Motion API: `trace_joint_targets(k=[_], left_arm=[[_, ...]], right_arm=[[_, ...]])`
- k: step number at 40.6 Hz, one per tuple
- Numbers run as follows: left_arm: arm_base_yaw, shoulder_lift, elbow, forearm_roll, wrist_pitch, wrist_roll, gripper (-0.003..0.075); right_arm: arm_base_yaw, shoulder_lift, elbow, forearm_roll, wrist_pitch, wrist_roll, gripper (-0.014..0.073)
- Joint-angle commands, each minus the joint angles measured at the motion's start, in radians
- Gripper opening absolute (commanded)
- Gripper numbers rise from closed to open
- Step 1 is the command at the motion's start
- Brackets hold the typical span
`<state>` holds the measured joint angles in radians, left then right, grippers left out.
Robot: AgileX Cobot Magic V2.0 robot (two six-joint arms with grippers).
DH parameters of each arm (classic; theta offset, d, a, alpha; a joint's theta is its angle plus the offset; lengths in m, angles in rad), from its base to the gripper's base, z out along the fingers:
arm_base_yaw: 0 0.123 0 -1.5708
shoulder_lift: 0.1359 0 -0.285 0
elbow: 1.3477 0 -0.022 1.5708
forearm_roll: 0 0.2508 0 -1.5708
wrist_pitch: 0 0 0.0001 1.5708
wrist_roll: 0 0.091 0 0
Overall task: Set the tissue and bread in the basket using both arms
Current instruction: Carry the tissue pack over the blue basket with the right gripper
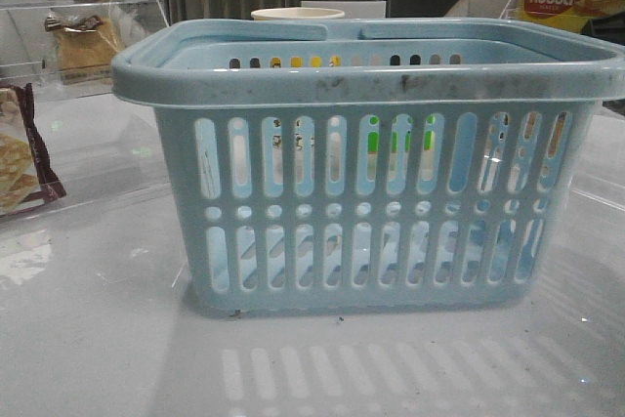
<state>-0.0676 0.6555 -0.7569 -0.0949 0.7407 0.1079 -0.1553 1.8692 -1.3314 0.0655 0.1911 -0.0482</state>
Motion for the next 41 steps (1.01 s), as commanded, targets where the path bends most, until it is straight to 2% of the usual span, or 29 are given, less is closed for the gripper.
trace_joint_targets(k=[1, 11, 18, 25, 32, 41], left_arm=[[0.0, 0.005, -0.03, -0.004, -0.078, -0.001, 0.0507], [0.0, 0.005, -0.03, -0.004, -0.078, -0.001, 0.0507], [0.0, 0.005, -0.03, -0.004, -0.078, -0.001, 0.0507], [0.0, 0.005, -0.03, -0.004, -0.078, -0.001, 0.0507], [0.0, 0.005, -0.03, -0.004, -0.078, -0.001, 0.0507], [0.0, 0.005, -0.03, -0.004, -0.078, -0.001, 0.0507]], right_arm=[[-0.002, -0.101, -0.034, -0.002, -0.064, -0.005, 0.0195], [0.033, -0.267, -0.034, -0.001, 0.0, -0.005, 0.0195], [0.096, -0.425, -0.034, 0.005, 0.126, -0.005, 0.0195], [0.199, -0.547, -0.034, 0.08, 0.293, -0.005, 0.0195], [0.332, -0.561, -0.032, 0.131, 0.433, -0.005, 0.0195], [0.487, -0.497, -0.027, 0.155, 0.47, -0.005, 0.0195]])
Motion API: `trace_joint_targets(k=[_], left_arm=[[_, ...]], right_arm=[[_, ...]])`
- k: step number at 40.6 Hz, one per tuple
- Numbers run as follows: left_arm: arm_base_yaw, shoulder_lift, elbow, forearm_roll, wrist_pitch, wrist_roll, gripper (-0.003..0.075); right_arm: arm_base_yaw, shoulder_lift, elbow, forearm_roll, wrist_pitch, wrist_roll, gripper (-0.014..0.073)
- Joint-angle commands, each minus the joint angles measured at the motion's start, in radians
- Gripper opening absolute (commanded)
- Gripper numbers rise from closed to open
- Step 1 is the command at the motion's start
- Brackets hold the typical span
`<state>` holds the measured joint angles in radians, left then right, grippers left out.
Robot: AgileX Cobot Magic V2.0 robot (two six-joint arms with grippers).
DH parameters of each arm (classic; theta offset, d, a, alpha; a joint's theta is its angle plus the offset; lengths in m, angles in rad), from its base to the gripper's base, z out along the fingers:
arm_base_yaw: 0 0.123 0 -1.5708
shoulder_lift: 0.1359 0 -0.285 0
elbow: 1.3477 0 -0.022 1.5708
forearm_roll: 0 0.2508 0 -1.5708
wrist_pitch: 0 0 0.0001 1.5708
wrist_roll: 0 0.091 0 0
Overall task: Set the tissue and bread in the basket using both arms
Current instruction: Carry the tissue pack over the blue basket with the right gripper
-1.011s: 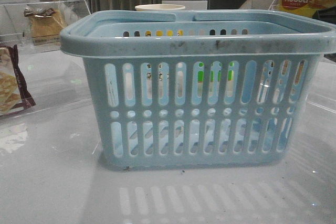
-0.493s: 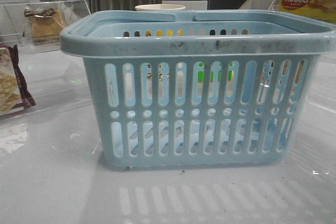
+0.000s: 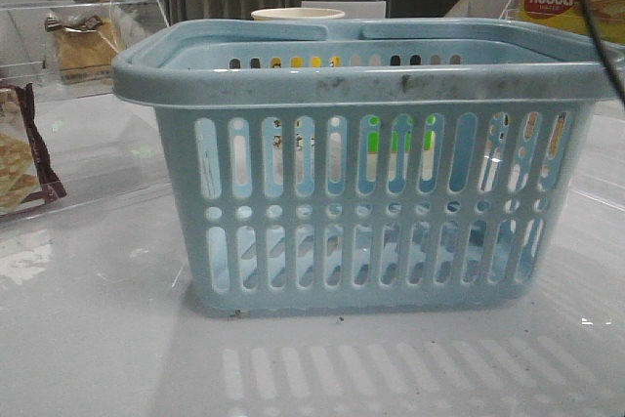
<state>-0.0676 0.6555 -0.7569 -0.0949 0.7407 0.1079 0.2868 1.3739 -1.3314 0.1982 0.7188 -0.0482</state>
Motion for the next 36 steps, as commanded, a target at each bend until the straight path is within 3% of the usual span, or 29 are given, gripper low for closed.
trace_joint_targets(k=[1, 8, 16, 18, 28, 36], left_arm=[[0.0, 0.005, -0.03, -0.004, -0.078, -0.001, 0.0507], [0.0, 0.005, -0.03, -0.004, -0.078, -0.001, 0.0507], [0.0, 0.005, -0.03, -0.004, -0.078, -0.001, 0.0507], [0.0, 0.005, -0.03, -0.004, -0.078, -0.001, 0.0507], [0.0, 0.005, -0.03, -0.004, -0.078, -0.001, 0.0507], [0.0, 0.005, -0.03, -0.004, -0.078, -0.001, 0.0507]], right_arm=[[0.056, 0.008, -0.027, 0.025, -0.059, -0.005, 0.0195], [0.121, 0.081, -0.027, 0.057, -0.069, -0.005, 0.0232], [0.129, 0.142, -0.027, 0.084, -0.089, -0.007, 0.0505], [0.129, 0.143, -0.027, 0.082, -0.091, -0.027, 0.0535], [0.129, 0.047, -0.011, 0.082, -0.078, -0.15, 0.0493], [0.129, -0.142, 0.117, 0.062, -0.084, -0.242, 0.0465]])
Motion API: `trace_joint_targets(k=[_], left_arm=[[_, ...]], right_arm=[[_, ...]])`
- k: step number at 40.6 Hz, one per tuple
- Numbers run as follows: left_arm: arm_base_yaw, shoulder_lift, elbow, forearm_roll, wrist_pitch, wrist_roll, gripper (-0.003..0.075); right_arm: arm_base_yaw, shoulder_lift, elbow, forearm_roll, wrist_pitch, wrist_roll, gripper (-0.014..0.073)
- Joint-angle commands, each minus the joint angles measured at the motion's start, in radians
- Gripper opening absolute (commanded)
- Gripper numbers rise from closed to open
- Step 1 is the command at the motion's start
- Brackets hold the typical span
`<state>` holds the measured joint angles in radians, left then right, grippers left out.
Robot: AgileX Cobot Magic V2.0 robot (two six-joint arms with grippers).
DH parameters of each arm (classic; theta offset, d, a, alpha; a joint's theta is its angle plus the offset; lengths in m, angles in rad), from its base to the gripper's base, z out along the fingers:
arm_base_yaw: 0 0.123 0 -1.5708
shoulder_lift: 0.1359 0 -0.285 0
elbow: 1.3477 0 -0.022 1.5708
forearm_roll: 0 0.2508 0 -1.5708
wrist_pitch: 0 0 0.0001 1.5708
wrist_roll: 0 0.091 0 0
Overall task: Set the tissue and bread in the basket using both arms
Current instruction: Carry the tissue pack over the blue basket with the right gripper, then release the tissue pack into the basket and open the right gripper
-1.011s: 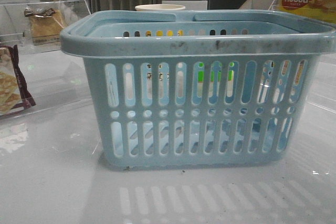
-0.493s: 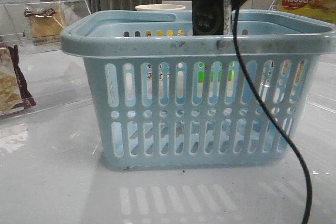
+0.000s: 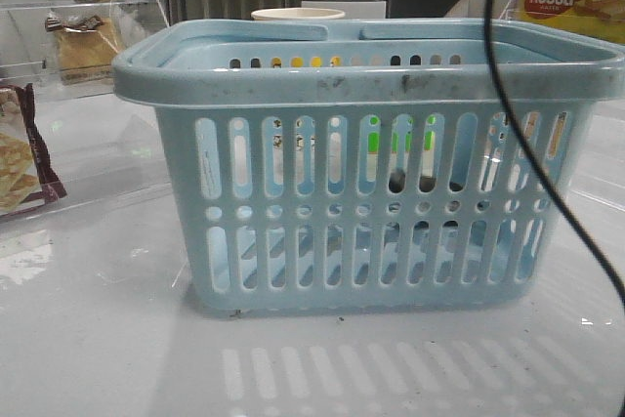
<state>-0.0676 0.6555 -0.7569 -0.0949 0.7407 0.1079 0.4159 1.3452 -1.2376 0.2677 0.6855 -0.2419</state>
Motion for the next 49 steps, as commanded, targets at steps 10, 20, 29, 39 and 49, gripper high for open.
trace_joint_targets(k=[10, 20, 29, 39, 49], left_arm=[[0.0, 0.005, -0.03, -0.004, -0.078, -0.001, 0.0507], [0.0, 0.005, -0.03, -0.004, -0.078, -0.001, 0.0507], [0.0, 0.005, -0.03, -0.004, -0.08, -0.001, 0.0507], [0.0, 0.005, -0.03, -0.004, -0.087, -0.001, 0.0507], [0.0, 0.005, -0.014, -0.004, -0.105, -0.001, 0.0507]], right_arm=[[0.0, -0.397, 0.226, -0.097, -0.059, -0.049, 0.0465], [0.0, -0.605, 0.379, -0.101, -0.028, -0.049, 0.0465], [0.0, -0.688, 0.427, -0.101, -0.018, -0.049, 0.0465], [0.0, -0.688, 0.427, -0.101, -0.016, -0.049, 0.0466], [0.0, -0.688, 0.427, -0.101, -0.016, -0.048, 0.0466]])
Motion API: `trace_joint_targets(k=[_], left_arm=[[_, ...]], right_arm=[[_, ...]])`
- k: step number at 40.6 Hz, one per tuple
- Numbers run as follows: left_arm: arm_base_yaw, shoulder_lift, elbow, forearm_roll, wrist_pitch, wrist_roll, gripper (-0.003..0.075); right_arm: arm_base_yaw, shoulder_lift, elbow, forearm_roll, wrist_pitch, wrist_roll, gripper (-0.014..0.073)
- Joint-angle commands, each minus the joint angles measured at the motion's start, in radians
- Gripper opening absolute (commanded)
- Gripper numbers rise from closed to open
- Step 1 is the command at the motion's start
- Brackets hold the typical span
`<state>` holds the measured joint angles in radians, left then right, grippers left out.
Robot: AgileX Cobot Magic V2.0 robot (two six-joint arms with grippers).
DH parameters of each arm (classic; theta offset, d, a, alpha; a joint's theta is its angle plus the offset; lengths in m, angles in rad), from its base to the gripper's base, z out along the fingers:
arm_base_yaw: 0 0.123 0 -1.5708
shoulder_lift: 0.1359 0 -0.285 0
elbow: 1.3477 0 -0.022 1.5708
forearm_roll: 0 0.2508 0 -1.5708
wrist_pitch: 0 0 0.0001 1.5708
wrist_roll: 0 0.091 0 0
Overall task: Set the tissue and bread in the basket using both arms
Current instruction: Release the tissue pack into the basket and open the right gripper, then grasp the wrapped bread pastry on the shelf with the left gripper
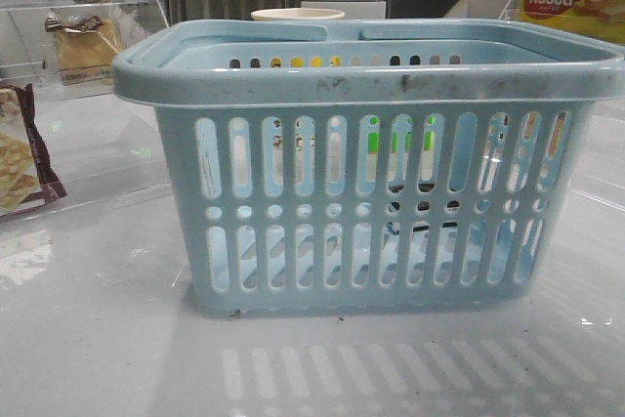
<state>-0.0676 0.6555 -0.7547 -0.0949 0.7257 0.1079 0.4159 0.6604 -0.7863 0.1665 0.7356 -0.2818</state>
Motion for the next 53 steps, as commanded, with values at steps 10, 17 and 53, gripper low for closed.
trace_joint_targets(k=[10, 17, 53], left_arm=[[0.0, 0.052, 0.021, -0.006, -0.183, -0.001, 0.0508], [0.0, 0.223, -0.035, -0.006, -0.193, -0.001, 0.0526], [0.0, 1.113, -0.769, -0.043, -0.362, -0.001, 0.0665]], right_arm=[[0.0, -0.004, -0.025, 0.0, -0.066, -0.008, 0.0466], [0.0, -0.004, -0.025, 0.0, -0.066, -0.008, 0.0466], [0.0, -0.004, -0.025, 0.0, -0.065, -0.008, 0.0466]])
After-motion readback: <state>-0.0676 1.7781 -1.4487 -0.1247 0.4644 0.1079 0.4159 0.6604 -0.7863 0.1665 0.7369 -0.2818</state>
